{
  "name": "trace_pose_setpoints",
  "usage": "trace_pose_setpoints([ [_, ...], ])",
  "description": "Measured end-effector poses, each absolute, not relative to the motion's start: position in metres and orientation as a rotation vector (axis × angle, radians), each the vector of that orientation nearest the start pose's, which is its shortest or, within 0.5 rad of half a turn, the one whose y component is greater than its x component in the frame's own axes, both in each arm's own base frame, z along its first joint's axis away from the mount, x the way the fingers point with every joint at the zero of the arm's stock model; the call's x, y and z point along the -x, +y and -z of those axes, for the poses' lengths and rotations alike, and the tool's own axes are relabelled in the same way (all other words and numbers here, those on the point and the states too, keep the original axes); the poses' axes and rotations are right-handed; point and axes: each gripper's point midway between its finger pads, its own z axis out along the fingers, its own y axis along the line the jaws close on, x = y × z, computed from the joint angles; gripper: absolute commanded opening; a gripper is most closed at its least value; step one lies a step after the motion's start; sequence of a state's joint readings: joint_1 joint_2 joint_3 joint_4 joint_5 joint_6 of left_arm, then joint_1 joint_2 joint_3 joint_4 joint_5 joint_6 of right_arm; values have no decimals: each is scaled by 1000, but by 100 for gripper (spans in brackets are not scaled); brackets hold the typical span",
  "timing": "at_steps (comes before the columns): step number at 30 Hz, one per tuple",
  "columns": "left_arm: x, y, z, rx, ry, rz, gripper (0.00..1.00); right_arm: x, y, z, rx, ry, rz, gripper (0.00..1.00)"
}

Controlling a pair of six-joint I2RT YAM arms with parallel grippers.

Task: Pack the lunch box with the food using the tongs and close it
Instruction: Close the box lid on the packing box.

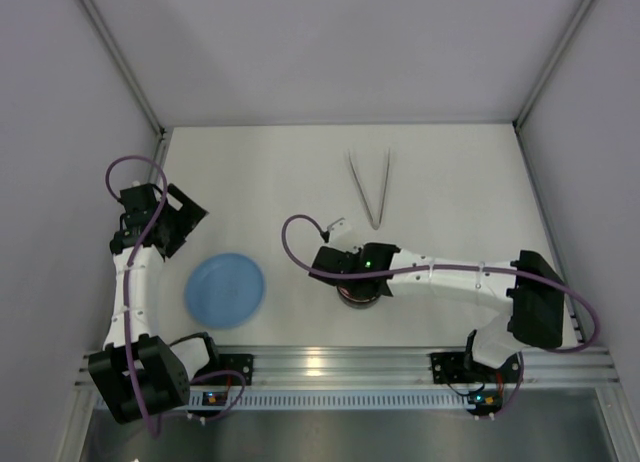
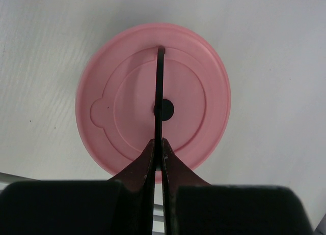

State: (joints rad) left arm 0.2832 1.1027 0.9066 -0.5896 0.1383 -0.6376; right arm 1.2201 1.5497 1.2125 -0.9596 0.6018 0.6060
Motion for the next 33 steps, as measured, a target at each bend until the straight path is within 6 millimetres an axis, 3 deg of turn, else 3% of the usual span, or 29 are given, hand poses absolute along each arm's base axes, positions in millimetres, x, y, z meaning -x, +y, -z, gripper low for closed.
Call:
trace_pose_setpoints([
  [18, -304, 37, -164, 992, 2155, 335, 99, -164, 259, -119, 710, 2383, 225, 0],
  [33, -304, 35, -164, 983, 2160, 339, 99, -160, 252, -105, 702, 2409, 253, 0],
])
